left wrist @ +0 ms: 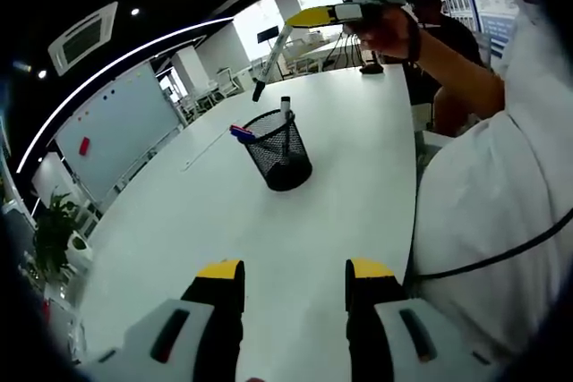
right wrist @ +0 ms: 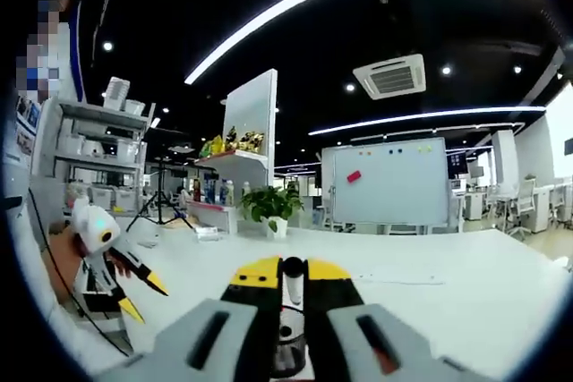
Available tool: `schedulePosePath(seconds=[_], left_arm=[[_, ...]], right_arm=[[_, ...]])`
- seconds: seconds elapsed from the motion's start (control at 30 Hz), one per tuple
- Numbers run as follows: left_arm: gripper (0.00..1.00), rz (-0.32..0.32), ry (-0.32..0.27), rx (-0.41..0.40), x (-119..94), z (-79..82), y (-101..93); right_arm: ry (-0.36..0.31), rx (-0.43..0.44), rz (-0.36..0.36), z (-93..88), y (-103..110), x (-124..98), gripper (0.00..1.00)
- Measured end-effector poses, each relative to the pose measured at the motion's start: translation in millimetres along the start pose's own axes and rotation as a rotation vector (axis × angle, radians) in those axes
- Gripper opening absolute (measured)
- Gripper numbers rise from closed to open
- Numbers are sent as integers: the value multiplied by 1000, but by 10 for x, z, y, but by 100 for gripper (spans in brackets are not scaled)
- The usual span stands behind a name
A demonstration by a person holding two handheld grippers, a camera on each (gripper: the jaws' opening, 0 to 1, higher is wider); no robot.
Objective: Pick up the whiteboard markers from the pen holder and place them facing the whiteboard neatly
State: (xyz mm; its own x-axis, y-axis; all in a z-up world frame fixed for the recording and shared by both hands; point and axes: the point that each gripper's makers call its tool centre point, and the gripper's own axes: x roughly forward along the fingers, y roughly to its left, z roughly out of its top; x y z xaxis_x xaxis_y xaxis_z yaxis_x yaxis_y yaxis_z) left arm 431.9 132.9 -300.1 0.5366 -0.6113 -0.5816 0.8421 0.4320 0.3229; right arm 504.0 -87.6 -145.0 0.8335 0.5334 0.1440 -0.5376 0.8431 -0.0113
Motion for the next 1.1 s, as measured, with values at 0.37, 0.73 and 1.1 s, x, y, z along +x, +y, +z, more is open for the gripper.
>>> schedulePosePath(seconds=[0.37,0.73,1.1], left_arm=[[47,-5,5,1,4,2,-23],[47,-5,7,2,1,2,-36],[47,-9,13,4,10,-7,-50]], right_arm=[[-8,-24,-55,-29,-122,-51,8],[-16,-21,-178,-135,-314,-118,8],[35,-76,-264,-319,-367,-128,8]])
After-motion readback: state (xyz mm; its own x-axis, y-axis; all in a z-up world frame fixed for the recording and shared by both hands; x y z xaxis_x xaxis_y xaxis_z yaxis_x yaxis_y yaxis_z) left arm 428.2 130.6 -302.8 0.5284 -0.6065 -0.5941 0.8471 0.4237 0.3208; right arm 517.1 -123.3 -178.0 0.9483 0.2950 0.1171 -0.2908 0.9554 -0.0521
